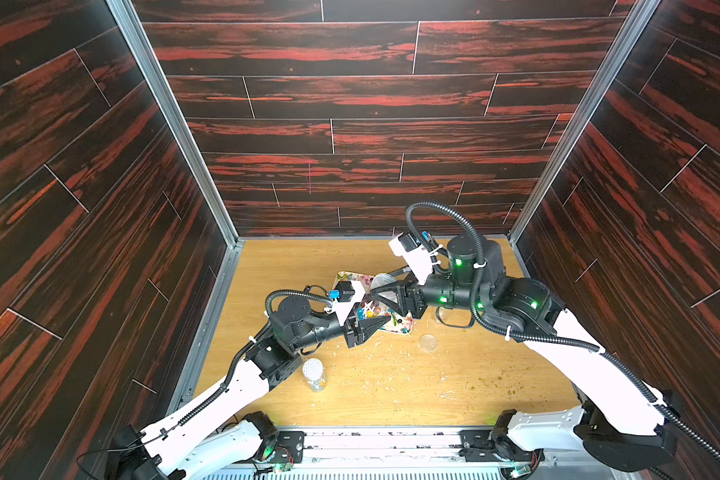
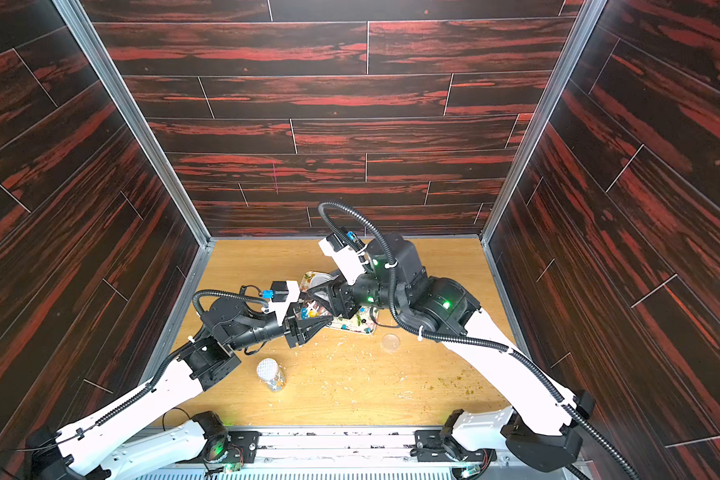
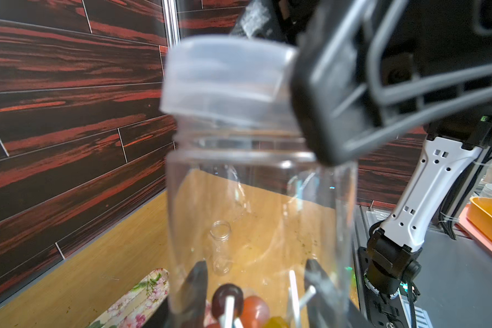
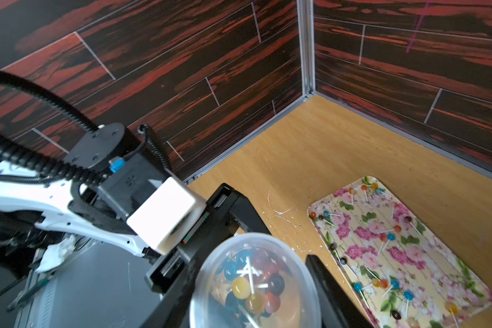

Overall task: Pour the candies out of the jar
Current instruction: Unscrew the lid from the jar.

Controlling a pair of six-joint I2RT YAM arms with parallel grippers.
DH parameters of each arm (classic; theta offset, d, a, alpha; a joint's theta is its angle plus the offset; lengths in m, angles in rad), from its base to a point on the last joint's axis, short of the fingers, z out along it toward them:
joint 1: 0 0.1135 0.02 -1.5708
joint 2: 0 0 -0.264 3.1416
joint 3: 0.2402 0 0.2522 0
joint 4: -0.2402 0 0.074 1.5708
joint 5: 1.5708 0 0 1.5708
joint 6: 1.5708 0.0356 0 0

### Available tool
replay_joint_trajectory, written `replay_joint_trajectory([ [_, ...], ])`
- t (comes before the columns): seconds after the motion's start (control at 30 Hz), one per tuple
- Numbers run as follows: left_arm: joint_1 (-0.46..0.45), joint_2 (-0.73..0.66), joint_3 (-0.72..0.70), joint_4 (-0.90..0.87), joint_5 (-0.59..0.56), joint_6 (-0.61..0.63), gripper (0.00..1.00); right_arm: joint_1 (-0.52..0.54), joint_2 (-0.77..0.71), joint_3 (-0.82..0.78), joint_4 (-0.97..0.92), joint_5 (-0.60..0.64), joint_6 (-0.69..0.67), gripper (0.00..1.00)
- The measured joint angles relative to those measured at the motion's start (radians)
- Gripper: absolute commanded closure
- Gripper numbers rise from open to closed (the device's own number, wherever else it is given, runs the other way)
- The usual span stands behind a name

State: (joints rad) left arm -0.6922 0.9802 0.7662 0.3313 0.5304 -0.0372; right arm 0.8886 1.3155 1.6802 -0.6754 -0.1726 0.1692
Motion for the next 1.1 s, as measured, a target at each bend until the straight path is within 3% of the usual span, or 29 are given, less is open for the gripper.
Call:
replay_joint_trajectory([
  [0.6, -0.008, 0.000, 0.000, 0.006, 0.012, -0.003, 0.55, -0.123, 0.011, -0.012, 0.009, -0.321, -0.219, 0.53],
  [1.1, -0.008, 0.000, 0.000, 0.017, 0.026, 0.000, 0.55, -0.142, 0.048, 0.052, -0.061, -0.396, -0.359, 0.53],
])
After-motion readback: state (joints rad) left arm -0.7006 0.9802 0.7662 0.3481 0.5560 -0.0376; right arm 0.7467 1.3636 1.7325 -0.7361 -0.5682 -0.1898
